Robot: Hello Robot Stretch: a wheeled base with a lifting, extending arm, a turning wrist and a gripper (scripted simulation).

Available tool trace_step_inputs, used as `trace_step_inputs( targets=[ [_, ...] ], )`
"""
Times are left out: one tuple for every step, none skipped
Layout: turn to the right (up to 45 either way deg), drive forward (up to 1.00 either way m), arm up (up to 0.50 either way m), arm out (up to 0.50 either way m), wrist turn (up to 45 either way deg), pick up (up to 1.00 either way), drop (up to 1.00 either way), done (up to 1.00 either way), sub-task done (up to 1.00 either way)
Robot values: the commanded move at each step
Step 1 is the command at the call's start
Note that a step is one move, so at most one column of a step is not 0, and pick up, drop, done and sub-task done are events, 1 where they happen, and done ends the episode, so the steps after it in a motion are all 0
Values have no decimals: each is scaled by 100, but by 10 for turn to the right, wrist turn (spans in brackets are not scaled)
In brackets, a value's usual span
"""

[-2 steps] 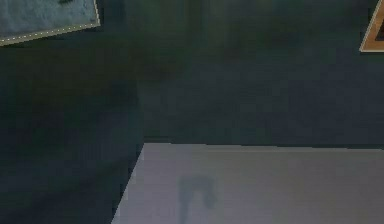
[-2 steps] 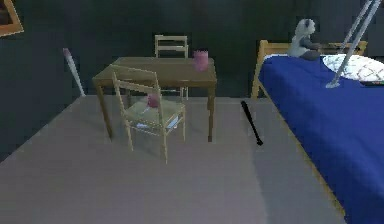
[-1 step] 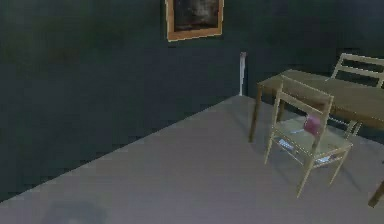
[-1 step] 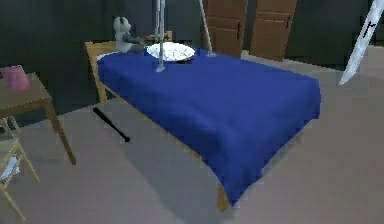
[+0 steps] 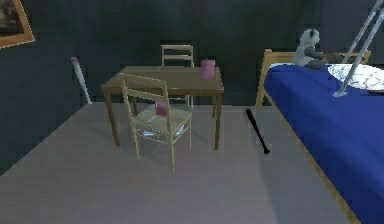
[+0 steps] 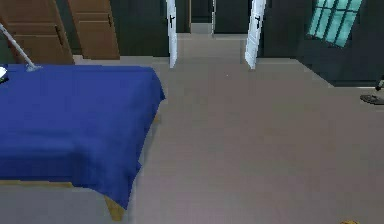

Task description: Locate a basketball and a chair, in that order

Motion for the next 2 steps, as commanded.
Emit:
trace_step_inputs(
  targets=[
    [120, 0, 0, 0, 0, 0, 0, 0, 0],
    [30, 0, 0, 0, 0, 0, 0, 0, 0]
  ],
)
